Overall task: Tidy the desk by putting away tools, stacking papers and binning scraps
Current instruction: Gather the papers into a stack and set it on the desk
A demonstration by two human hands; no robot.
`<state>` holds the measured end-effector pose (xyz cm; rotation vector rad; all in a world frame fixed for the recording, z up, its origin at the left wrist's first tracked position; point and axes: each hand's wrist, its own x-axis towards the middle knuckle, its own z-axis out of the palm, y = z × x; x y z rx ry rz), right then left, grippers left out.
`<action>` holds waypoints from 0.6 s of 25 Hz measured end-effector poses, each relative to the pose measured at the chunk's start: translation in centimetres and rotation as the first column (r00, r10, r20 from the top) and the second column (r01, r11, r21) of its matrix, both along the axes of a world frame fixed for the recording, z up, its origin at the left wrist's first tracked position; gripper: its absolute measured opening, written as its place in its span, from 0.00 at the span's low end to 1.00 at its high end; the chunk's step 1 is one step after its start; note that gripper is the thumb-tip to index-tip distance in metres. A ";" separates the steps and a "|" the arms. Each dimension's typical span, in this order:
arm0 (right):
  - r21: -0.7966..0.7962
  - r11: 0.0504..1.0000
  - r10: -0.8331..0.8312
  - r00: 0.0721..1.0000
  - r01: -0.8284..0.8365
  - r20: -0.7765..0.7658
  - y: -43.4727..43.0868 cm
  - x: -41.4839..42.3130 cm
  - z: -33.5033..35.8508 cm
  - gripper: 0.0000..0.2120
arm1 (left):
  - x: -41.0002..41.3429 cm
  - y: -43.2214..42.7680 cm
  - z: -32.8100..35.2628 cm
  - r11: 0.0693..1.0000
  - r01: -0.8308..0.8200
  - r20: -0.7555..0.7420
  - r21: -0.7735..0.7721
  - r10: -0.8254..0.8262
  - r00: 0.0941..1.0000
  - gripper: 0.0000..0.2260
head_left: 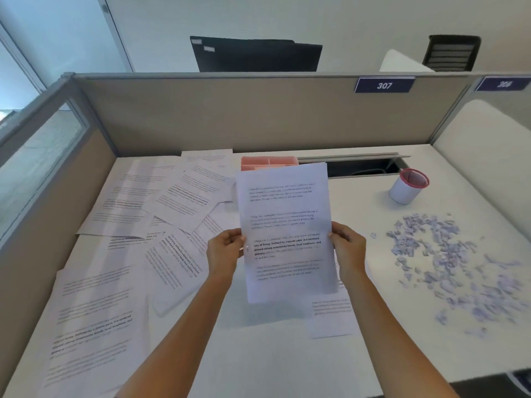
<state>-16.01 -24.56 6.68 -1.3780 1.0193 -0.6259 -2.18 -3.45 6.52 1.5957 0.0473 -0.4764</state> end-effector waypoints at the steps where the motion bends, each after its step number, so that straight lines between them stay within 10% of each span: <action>1: 0.014 1.000 -0.005 1.000 0.006 -0.026 -0.9 -1.0 0.0 0.18 | -0.7 -0.8 -0.1 1.000 0.021 -0.043 -0.013 -0.022 0.999 0.08; 15: 0.377 0.921 -0.024 0.978 0.102 -0.206 -10.4 -11.5 -2.1 0.13 | -7.2 -7.6 -7.0 0.965 0.202 -0.279 0.167 -0.150 0.948 0.16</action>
